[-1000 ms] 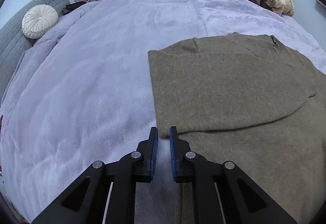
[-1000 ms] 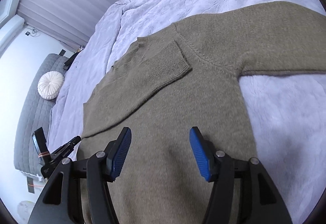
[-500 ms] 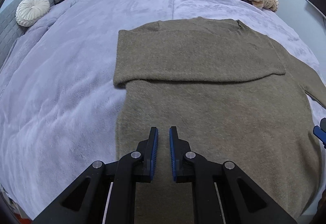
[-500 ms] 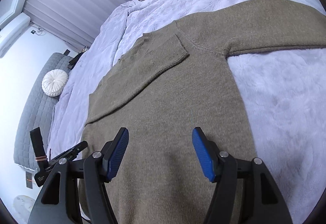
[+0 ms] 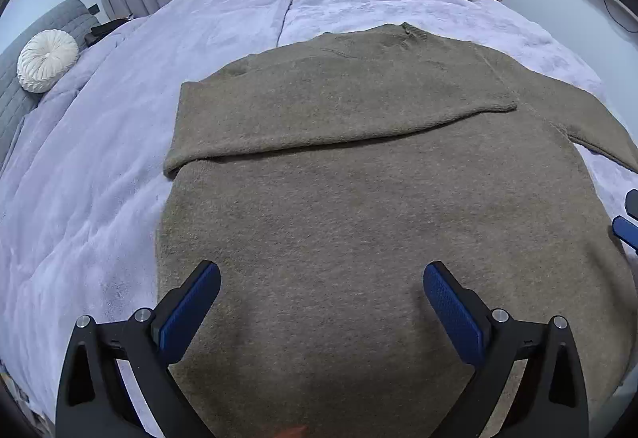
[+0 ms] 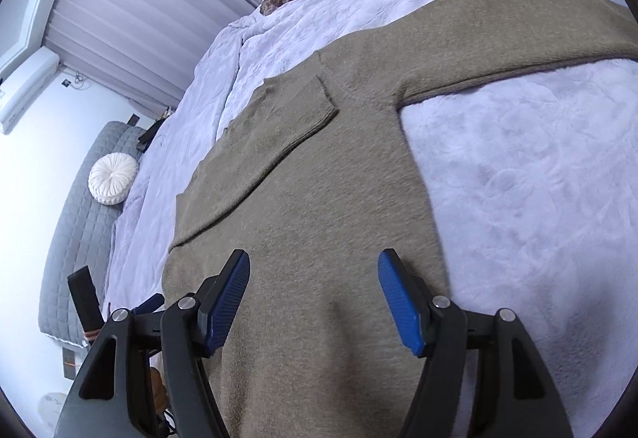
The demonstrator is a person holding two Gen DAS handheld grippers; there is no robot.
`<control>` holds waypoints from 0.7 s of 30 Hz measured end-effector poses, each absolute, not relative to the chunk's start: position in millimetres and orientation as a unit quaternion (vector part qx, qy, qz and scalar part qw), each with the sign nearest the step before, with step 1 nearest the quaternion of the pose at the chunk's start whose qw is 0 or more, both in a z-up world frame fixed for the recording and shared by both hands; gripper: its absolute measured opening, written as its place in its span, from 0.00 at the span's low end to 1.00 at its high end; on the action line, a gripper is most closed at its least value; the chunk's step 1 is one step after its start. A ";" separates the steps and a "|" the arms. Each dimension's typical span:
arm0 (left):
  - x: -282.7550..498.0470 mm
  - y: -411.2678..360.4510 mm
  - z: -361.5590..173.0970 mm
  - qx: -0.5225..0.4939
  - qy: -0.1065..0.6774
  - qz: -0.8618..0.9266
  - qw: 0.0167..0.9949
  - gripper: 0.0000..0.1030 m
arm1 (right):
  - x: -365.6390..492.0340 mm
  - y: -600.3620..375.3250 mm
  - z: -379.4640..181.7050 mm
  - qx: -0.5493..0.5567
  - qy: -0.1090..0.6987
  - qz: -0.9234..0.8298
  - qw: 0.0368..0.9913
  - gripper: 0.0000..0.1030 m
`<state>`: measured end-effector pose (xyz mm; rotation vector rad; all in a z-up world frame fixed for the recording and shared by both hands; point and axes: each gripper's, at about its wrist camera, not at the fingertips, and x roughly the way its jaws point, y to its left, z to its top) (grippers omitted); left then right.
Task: Fold small clothes
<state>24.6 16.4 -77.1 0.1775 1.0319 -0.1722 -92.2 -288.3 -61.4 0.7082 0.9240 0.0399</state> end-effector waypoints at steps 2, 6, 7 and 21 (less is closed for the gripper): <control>30.2 9.6 -78.3 0.080 0.497 -0.084 0.860 0.99 | -94.9 -301.8 -58.7 0.341 0.425 0.012 0.838 0.68; 36.5 -4.0 -82.0 0.069 0.516 -0.115 0.846 0.99 | -106.6 -351.4 -52.5 0.380 0.385 -0.027 0.841 0.69; 35.4 -8.3 -81.3 0.064 0.519 -0.123 0.844 0.99 | -110.3 -364.8 -50.6 0.391 0.371 -0.039 0.841 0.69; 61.9 -68.4 -49.6 0.032 0.485 -0.158 0.860 0.99 | -139.1 -547.8 -78.3 0.586 0.208 -0.186 0.761 0.79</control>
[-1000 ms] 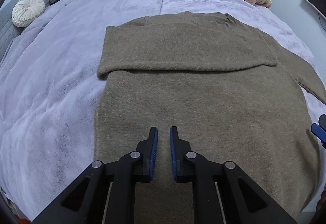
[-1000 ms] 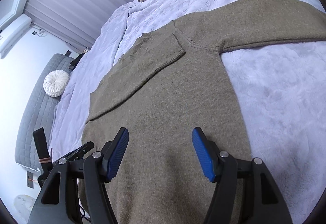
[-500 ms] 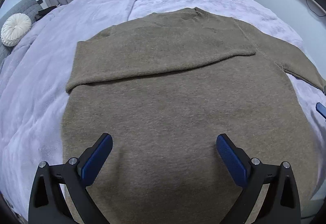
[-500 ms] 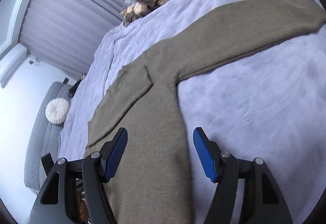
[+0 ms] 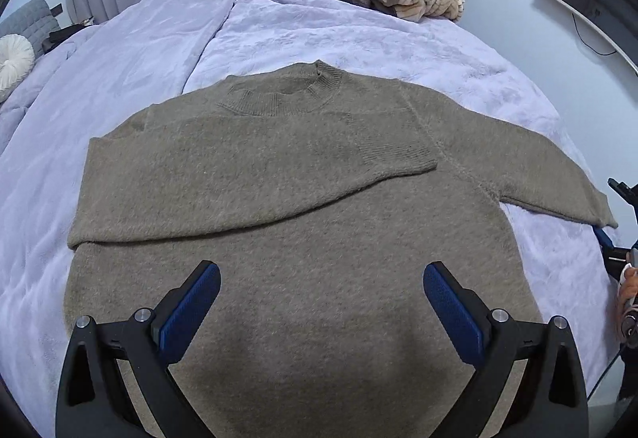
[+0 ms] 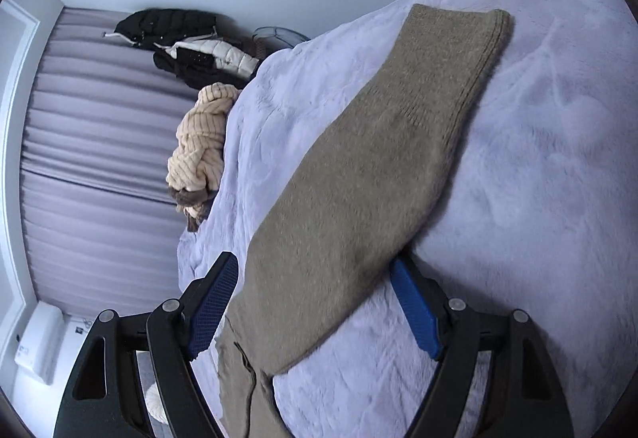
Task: Fold small clothes
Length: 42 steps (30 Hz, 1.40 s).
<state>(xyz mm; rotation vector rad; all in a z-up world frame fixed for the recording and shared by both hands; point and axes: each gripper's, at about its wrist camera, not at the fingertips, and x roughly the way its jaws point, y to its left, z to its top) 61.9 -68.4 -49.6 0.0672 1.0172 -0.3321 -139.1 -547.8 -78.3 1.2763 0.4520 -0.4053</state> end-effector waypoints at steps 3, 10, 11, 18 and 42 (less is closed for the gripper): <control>68.1 -77.7 -49.2 0.035 0.487 -0.158 0.859 0.99 | -135.9 -555.8 -80.8 0.604 0.181 -0.181 0.755 0.65; 79.7 -81.0 -53.9 0.036 0.484 -0.165 0.859 0.99 | -121.5 -557.3 -87.8 0.633 0.153 -0.121 0.749 0.11; 82.4 -77.7 -55.3 0.026 0.488 -0.166 0.857 0.99 | -116.7 -554.2 -82.3 0.623 0.154 -0.110 0.759 0.11; 98.2 -51.5 -61.3 0.029 0.497 -0.134 0.857 0.99 | -51.3 -495.3 -17.8 0.506 0.193 0.015 0.840 0.12; 153.3 60.5 -77.1 -0.091 0.469 -0.162 0.864 0.99 | 100.5 -259.7 -102.9 0.349 0.449 0.053 0.821 0.47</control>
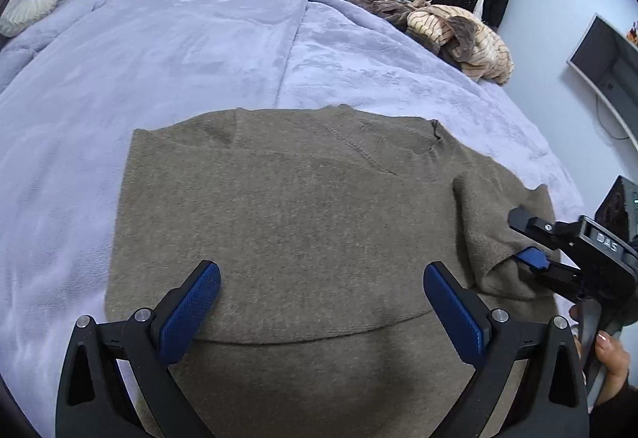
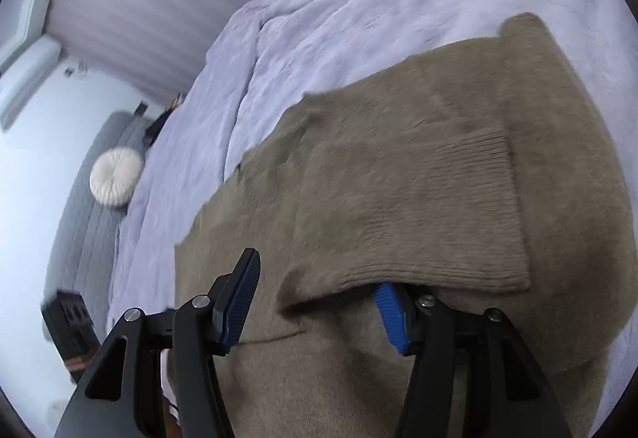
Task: Fold small clothes
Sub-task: 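Grasp the sleeve cuff with the left gripper, lay it across the body, release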
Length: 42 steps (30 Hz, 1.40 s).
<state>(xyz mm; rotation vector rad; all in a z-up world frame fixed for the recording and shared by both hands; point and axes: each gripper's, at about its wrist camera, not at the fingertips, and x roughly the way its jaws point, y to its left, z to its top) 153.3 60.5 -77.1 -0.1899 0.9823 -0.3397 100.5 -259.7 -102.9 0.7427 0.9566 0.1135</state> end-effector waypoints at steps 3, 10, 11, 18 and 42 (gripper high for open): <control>159.1 70.0 -78.6 -0.138 0.467 -0.191 0.852 0.99 | 121.4 -253.9 -96.6 0.317 0.458 0.052 0.829 0.14; 175.0 97.9 -92.9 -0.254 0.476 -0.242 0.806 0.99 | 128.0 -143.0 -83.7 0.136 0.484 0.232 0.833 0.17; 176.6 95.2 -93.2 -0.252 0.478 -0.245 0.805 0.99 | 126.7 -133.6 -90.0 0.126 0.497 0.241 0.824 0.17; 184.6 59.4 -90.3 -0.186 0.502 -0.252 0.806 0.99 | 96.6 -153.0 -93.9 0.139 0.513 0.211 0.821 0.57; 213.1 64.7 -36.0 -0.131 0.492 -0.204 0.836 0.03 | 35.5 -339.1 -117.9 0.513 0.383 0.025 0.767 0.70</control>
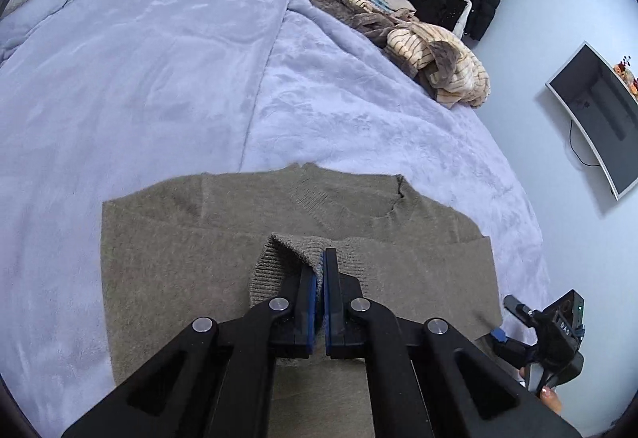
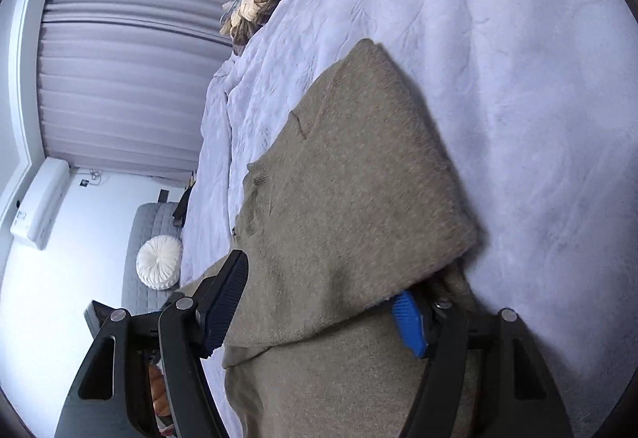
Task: Fold small clothes
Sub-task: 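Grasp the sleeve cuff with the left gripper, lay it across the body, release, then grasp the sweater side edge with the right gripper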
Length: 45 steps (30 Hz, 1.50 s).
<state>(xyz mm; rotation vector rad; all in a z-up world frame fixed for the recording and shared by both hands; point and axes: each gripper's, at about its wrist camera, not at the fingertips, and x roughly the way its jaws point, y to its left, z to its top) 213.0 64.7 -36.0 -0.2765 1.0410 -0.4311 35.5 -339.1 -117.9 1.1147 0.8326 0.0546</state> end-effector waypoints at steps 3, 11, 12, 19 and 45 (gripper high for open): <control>210.2 73.9 -66.3 -0.123 0.519 -0.181 0.826 0.03 | 28.7 -346.0 -121.0 0.521 0.375 0.019 0.766 0.68; 201.3 80.5 -97.9 -0.132 0.537 -0.165 0.817 0.03 | 33.9 -356.0 -89.8 0.392 0.405 -0.015 0.826 0.07; 200.2 78.5 -97.8 -0.121 0.536 -0.162 0.819 0.03 | 33.1 -357.9 -93.2 0.385 0.417 -0.020 0.823 0.07; 187.8 74.4 -83.1 -0.047 0.526 -0.138 0.838 0.04 | 20.2 -367.5 -119.1 0.405 0.441 -0.027 0.801 0.08; 158.2 89.1 -71.8 -0.031 0.500 -0.128 0.856 0.99 | 18.1 -350.6 -108.9 0.423 0.442 0.032 0.790 0.59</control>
